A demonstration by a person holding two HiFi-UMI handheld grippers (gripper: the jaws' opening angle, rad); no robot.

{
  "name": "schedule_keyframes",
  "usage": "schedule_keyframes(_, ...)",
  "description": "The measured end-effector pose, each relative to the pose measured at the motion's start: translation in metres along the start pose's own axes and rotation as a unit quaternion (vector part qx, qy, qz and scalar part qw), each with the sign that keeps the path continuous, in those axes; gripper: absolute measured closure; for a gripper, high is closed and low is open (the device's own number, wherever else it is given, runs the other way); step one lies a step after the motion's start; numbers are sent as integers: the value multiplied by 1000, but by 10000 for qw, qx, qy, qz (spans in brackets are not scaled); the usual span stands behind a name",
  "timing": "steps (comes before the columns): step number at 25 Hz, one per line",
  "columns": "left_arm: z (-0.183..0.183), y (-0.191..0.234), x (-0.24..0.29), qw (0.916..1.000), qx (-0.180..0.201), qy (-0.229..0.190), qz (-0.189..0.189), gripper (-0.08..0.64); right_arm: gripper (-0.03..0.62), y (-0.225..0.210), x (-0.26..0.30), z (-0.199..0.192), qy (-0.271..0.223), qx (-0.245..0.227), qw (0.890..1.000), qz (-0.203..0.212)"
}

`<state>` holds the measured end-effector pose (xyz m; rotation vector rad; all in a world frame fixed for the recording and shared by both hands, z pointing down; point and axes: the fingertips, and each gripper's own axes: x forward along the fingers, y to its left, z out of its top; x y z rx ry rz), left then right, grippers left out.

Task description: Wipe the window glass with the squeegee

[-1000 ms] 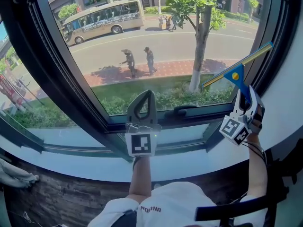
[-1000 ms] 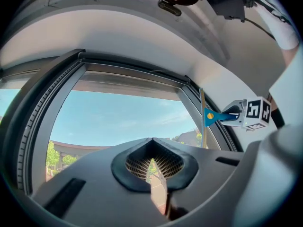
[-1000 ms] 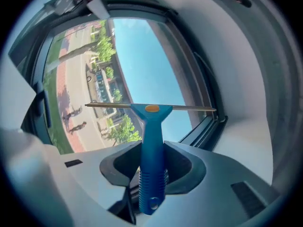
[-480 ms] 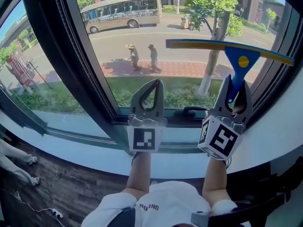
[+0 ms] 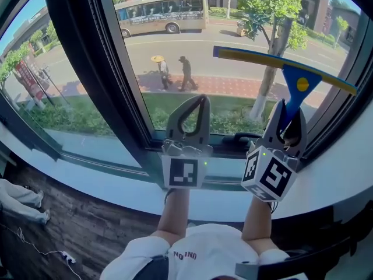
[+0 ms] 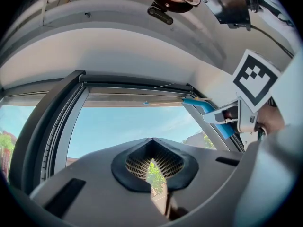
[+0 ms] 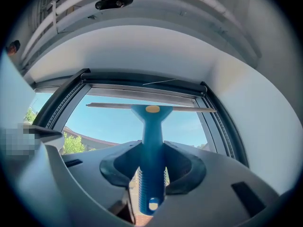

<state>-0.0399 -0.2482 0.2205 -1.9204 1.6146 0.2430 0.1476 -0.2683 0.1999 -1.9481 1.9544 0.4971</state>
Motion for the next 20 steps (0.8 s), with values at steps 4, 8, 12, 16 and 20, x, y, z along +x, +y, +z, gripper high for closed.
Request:
schedule_keyframes(4,2,3,-2,9999,-103,-50,31,561,443,6,-4,2,-14,-99,9999,38)
schedule_keyframes(8,3,5,-6,9999,-115,4,20,561,443,9,-8,9,-43,-70,10000,41)
schedule_keyframes(12,4,6,-9,9992,-365,-62,113,561,443,10,-11,10,-47,-67,10000,43)
schedule_keyframes(16,2,5,-7,9999,39,100,42,561,443,9,-8,10,-50,-127,9999,64)
schedule_keyframes(20,-2,4,-7,9976,635,276,-66,561,443,10,-10,10,-47,-206,9998,27)
